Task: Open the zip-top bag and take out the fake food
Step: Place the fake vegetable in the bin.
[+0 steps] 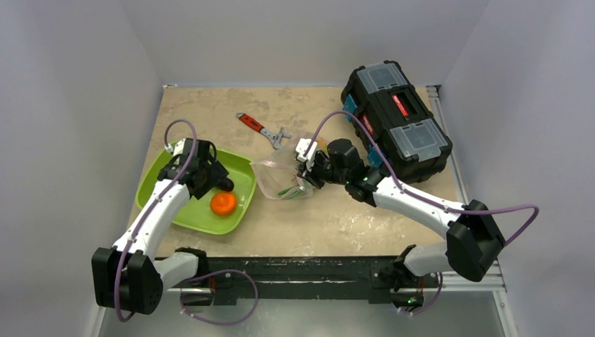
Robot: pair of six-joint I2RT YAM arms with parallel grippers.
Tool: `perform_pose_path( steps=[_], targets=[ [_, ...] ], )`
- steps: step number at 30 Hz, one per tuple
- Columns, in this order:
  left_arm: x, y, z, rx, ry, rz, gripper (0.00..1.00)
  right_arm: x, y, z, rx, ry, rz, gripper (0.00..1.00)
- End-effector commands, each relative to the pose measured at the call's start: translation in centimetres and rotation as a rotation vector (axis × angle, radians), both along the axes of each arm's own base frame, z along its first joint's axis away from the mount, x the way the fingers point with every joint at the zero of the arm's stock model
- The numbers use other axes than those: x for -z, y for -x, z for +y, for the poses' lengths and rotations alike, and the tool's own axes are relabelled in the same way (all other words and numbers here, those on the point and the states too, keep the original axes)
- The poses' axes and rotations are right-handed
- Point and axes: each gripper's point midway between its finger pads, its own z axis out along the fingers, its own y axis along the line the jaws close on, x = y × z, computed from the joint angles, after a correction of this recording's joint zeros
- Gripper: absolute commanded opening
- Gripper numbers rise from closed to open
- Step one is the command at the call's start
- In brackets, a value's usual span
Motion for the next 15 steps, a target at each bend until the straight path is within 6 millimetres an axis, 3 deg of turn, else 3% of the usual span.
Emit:
perform_pose_path(
  steps=[1,3,7,15],
  targets=[
    [-3.1,-1.1,-0.3,0.002,0.033,-0.112,0.75,-0.9,-0.1,0.2,-0.023,-0.029,-0.037,0.05],
    [-3.3,-0.8,-0.4,0.017,0.034,-0.116,0.81,-0.9,-0.1,0.3,-0.029,-0.029,-0.036,0.06],
    [-3.7,-0.2,-1.6,0.096,0.075,-0.145,0.83,-0.9,0.1,0.3,-0.04,-0.028,-0.033,0.06],
    [-6.1,1.3,-8.0,0.475,0.302,-0.377,0.84,-0.8,1.2,0.7,-0.112,-0.03,-0.02,0.07]
  ],
)
